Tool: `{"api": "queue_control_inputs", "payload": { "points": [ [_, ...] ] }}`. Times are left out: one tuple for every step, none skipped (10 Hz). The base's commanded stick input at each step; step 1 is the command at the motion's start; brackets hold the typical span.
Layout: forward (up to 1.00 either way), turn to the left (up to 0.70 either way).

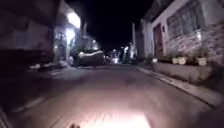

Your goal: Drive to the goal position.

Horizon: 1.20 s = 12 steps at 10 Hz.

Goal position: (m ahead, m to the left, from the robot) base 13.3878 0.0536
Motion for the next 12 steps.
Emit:
{"api": "queue_control_inputs", "payload": {
  "points": [
    [1.00,0.00],
    [1.00,0.00],
    [1.00,0.00],
    [1.00,0.00],
    [1.00,0.00],
    [1.00,0.00],
    [1.00,0.00],
    [1.00,-0.04],
    [1.00,-0.13],
    [1.00,-0.21],
    [1.00,-0.18],
    [1.00,0.00]
  ]
}}
